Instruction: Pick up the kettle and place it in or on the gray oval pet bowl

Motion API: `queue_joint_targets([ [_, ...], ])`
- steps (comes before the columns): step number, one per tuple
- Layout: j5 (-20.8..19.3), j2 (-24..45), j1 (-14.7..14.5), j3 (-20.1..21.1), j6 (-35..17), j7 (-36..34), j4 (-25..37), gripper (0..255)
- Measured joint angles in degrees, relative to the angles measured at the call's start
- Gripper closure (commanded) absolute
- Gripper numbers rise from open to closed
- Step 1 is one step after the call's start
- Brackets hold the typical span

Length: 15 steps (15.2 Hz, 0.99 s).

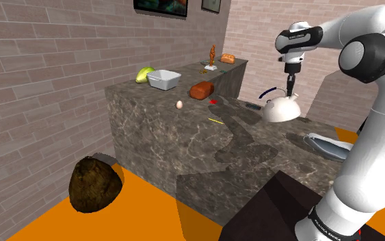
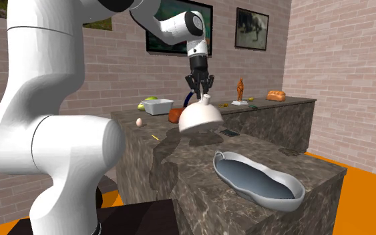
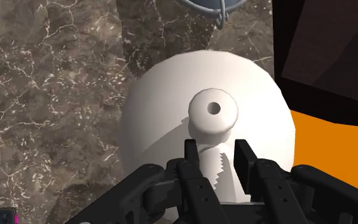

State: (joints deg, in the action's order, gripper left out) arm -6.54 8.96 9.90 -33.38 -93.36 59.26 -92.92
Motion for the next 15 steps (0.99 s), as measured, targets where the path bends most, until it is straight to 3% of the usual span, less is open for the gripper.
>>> queue_joint_targets([
  [5, -0.80, -1.34, 0.56, -0.62, 2.39, 1.47, 1.48, 255],
  [15, -9.71, -15.63, 3.50, -3.94, 1.12, 6.37, -10.39, 255],
])
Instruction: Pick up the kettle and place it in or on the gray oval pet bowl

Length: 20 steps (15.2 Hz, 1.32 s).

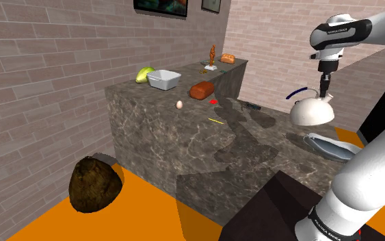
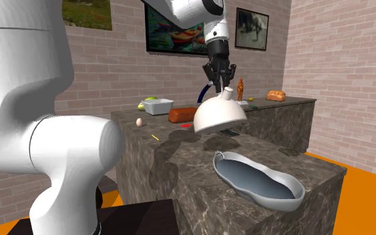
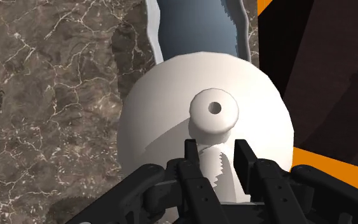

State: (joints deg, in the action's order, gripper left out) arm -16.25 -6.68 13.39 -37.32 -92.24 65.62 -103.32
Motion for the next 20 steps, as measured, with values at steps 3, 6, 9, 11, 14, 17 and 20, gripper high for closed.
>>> queue_joint_targets([
  [3, -2.21, -2.97, 1.56, -1.44, 0.29, 2.65, -1.38, 255],
  [6, -4.35, -5.65, 3.21, -2.94, 0.11, 5.42, -2.94, 255],
  [9, -6.26, -7.84, 4.81, -4.54, 0.60, 8.50, -3.21, 255],
  [11, -7.73, -9.72, 5.91, -5.30, 0.86, 10.22, -3.92, 255],
  [14, -8.96, -10.66, 7.30, -7.38, 1.53, 13.95, -2.66, 255],
  [17, -9.70, -11.16, 8.01, -8.68, 0.48, 15.49, -3.48, 255],
  [20, -10.22, -11.61, 8.30, -9.14, -1.85, 15.07, -6.18, 255],
])
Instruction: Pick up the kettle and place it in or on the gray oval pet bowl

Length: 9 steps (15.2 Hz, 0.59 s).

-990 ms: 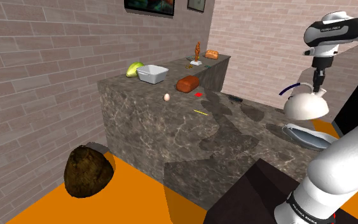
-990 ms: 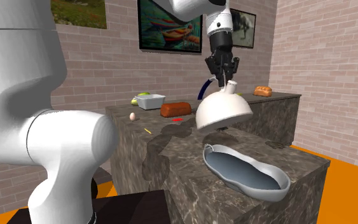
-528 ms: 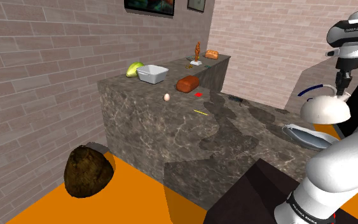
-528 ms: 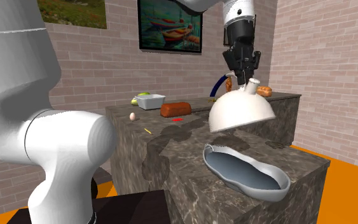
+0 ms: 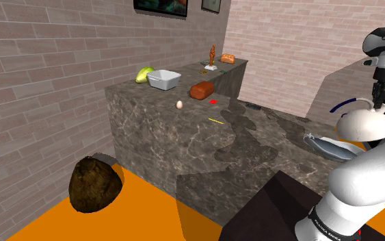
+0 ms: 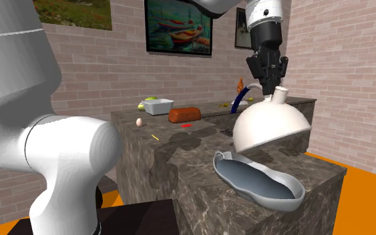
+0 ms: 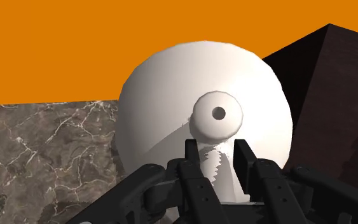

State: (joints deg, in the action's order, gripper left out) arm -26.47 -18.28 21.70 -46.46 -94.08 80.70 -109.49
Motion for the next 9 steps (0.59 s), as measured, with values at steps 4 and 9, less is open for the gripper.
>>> queue_joint_targets([
  [4, -0.29, 0.05, 0.15, -0.70, -2.89, -0.52, -2.81, 255],
  [9, -0.95, -0.28, 0.41, -1.22, -6.48, -1.67, -6.82, 255],
])
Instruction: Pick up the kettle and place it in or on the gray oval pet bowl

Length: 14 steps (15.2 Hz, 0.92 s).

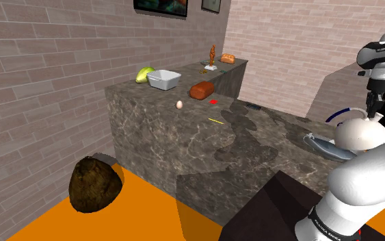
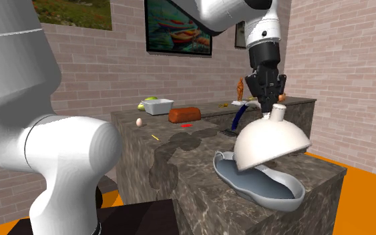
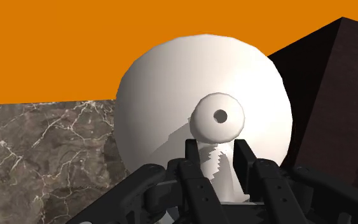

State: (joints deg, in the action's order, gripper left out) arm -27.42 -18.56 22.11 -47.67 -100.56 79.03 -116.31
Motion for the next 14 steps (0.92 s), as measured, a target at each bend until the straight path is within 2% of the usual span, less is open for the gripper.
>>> queue_joint_targets([
  [9, -0.58, 1.17, 0.15, -1.98, -7.09, -1.21, -5.55, 255],
  [14, -0.73, 1.14, 0.14, -2.15, -7.67, -1.35, -5.86, 255],
])
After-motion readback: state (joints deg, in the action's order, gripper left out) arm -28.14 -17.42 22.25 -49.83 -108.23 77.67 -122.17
